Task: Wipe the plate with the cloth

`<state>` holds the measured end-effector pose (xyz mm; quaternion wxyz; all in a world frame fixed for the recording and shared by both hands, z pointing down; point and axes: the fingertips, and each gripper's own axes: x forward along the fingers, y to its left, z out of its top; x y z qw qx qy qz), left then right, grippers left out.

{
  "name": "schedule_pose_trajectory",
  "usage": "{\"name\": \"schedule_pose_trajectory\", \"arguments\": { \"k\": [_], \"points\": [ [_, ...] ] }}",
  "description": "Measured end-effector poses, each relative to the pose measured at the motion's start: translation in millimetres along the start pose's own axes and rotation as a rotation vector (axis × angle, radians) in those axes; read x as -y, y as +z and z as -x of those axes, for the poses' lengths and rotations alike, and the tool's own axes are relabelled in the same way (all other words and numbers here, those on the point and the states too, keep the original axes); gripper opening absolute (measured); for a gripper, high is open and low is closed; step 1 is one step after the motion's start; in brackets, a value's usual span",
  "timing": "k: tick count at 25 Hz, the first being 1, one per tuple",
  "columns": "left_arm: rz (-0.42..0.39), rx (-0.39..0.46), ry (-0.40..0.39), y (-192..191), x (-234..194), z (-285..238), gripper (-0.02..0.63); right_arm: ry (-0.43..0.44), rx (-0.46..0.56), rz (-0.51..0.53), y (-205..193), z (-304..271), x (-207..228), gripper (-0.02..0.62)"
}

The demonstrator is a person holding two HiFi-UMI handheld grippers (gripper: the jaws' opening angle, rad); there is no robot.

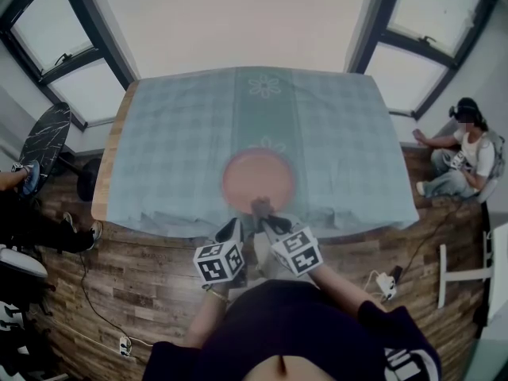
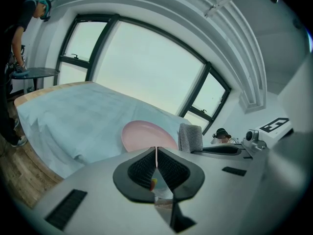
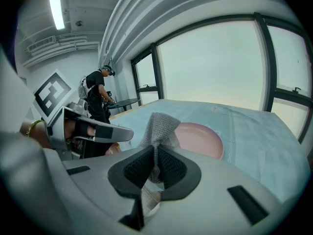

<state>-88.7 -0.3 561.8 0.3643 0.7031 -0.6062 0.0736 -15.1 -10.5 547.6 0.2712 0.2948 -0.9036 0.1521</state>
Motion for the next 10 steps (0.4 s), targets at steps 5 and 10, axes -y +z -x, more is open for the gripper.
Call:
{"name": "schedule_pose_trajectory", "arguments": {
  "k": [5, 10],
  "points": [
    [-0.009, 0.005, -0.004, 3.7, 2.3, -0.8, 0.023, 0.002, 0.009, 0.0, 3.2, 0.3, -0.1, 0.032],
    [-0.009, 0.007, -0.005, 6.1, 2.4, 1.4, 0.023, 0.004, 0.004, 0.022, 2.5, 0.3, -3.7, 0.032]
  ]
}}
